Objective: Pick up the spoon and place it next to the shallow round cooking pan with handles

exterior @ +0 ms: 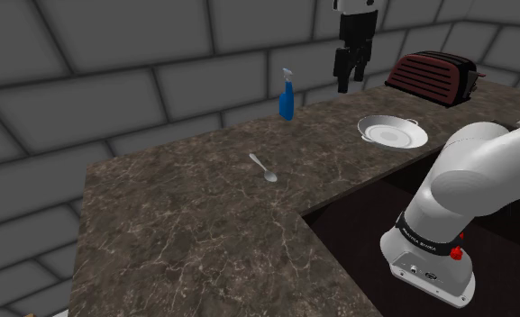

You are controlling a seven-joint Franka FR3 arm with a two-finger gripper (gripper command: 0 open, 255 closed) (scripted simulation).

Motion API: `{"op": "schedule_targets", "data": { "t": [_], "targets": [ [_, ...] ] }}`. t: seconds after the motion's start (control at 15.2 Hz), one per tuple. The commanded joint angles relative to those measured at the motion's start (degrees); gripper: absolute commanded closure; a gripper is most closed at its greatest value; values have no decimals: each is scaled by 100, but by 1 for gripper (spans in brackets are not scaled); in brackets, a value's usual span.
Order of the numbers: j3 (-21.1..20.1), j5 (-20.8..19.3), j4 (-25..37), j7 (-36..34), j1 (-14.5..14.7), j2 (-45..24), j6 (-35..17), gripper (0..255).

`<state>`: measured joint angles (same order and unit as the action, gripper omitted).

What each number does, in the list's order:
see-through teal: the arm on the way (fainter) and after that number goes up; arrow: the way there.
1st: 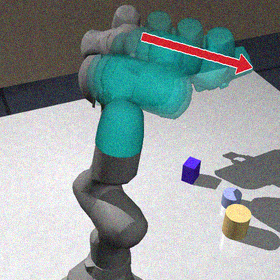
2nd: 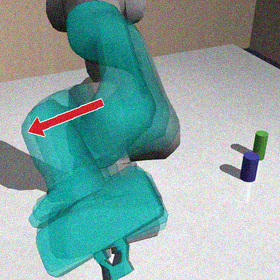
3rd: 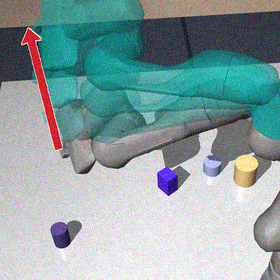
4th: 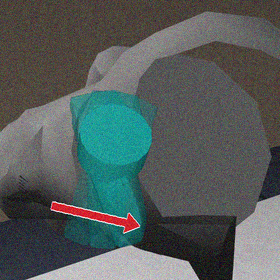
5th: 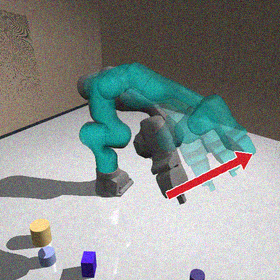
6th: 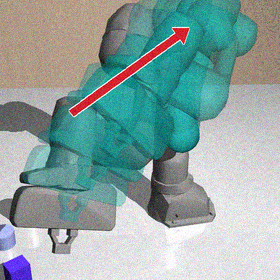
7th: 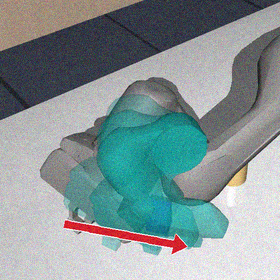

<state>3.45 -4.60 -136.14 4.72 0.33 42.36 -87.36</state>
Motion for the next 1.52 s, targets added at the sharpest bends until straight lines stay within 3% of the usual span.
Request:
{"op": "schedule_targets", "data": {
  "t": [0.0, 0.73, 1.45],
  "targets": [
    [0, 0, 0, 0, 0, 0, 0, 0],
    [-103, 619, -398, -761, 79, -1706, -2084, 0],
    [-156, 1363, 194, -1140, 224, -4011, -3826, 0]
  ]
}}
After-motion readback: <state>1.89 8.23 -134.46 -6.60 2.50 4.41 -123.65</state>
